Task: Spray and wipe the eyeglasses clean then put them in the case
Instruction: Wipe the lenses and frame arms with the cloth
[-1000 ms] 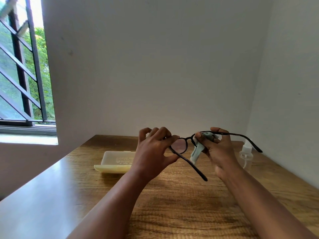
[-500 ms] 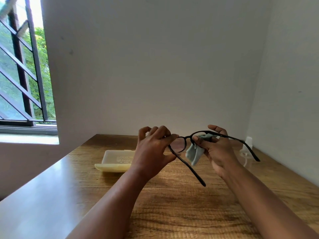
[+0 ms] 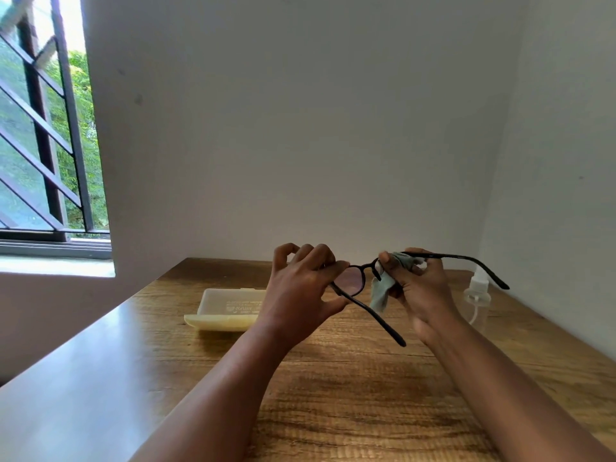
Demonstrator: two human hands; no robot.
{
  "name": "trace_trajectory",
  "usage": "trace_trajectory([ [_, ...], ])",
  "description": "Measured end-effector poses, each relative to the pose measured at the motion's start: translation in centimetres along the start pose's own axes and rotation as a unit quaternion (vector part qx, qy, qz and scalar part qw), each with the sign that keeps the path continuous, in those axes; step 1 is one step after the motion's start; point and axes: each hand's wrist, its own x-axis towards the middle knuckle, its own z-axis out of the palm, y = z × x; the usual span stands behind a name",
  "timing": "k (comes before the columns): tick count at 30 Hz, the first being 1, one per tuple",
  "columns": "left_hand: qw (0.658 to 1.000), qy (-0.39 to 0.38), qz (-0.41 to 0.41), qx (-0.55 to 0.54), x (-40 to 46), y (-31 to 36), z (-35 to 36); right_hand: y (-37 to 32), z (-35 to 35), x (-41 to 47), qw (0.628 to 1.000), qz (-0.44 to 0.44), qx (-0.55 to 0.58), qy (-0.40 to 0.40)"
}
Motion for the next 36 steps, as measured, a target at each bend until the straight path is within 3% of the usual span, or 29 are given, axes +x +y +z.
trace_trajectory([
  [8, 1.0, -0.004, -0.016, 0.011, -0.1, -0.5, -0.1, -0.5, -0.4, 0.0, 0.998, 0.034, 0.013, -0.045],
  [16, 1.0, -0.005, -0.012, 0.007, -0.1, -0.5, 0.0, -0.4, -0.7, 0.5, 0.998, 0.055, -0.003, -0.017],
  [24, 1.0, -0.011, 0.006, -0.022, -0.3, -0.5, 0.2, -0.4, -0.4, -0.2, 0.999, 0.017, -0.042, -0.013],
  [36, 0.991, 0.041, -0.036, -0.125, -0.1, -1.1, -0.1, -0.8, -0.5, 0.0, 0.996, 0.081, 0.001, -0.047],
])
